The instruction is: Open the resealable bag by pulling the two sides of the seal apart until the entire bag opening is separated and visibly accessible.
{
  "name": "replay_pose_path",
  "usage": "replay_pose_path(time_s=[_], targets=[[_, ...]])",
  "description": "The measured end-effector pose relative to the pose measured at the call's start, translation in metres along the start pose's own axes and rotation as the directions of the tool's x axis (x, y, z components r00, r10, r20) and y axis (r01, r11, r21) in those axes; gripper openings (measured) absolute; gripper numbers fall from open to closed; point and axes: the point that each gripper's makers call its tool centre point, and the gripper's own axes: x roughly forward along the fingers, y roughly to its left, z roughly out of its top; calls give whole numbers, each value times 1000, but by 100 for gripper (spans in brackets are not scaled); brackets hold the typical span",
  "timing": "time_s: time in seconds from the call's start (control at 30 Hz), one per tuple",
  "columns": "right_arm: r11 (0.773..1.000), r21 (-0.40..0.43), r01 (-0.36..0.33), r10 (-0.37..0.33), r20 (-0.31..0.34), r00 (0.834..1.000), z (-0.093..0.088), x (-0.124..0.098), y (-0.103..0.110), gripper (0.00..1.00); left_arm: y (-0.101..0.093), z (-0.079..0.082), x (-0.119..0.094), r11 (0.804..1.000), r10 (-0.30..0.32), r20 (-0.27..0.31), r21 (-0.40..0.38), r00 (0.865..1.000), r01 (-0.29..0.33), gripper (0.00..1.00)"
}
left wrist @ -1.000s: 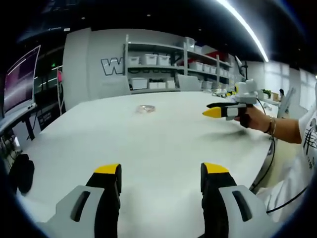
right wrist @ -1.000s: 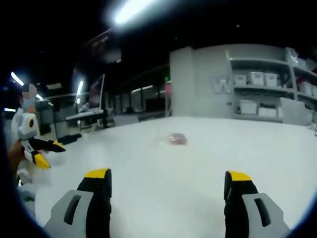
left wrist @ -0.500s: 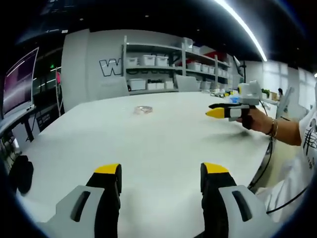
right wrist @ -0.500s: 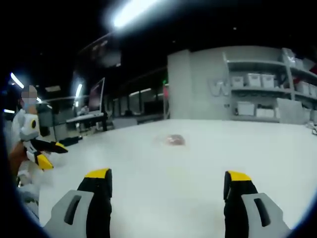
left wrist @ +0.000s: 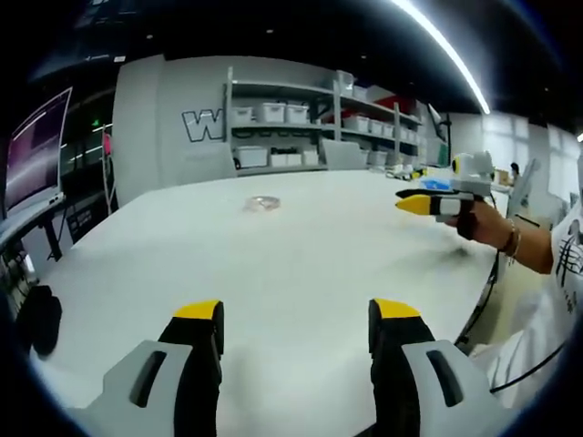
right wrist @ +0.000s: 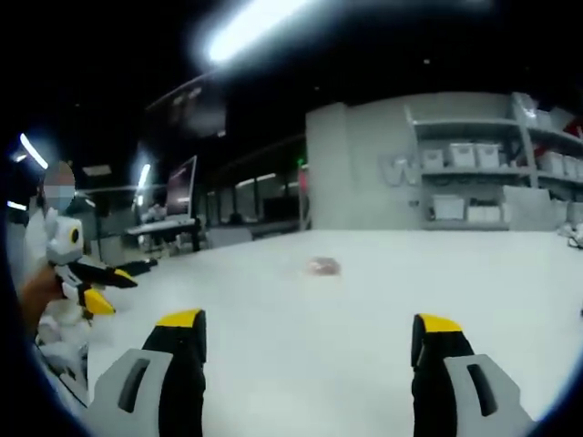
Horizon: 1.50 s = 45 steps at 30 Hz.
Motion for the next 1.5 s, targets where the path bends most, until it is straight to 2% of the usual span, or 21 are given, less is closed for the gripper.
replay_pose_path(time_s=[0.27,0.73,1.03,1.2,1.5], targets=[[1000,8,9,-9,3,1000,-5,-11,-3,94,-2,-1,2,1000,-5,-4,2,1000,5,63],[999,-17,38,-37,44,998,1,-36,6,93,1,-4,4,1000,-3,-5,-10,1000,3,63],[998,8,56,-56,72,996,6,-53,11,93,4,-2,6,1000,1,10,-14,1000,-1,63],[997,19,80,-81,79,994,5,-61,7,93,2,-2,8,1000,-6,16,-21,1000,6,63],[994,40,105,-108,89,990,4,-66,6,93,-1,1,11,1000,-14,29,-25,999,15,63]])
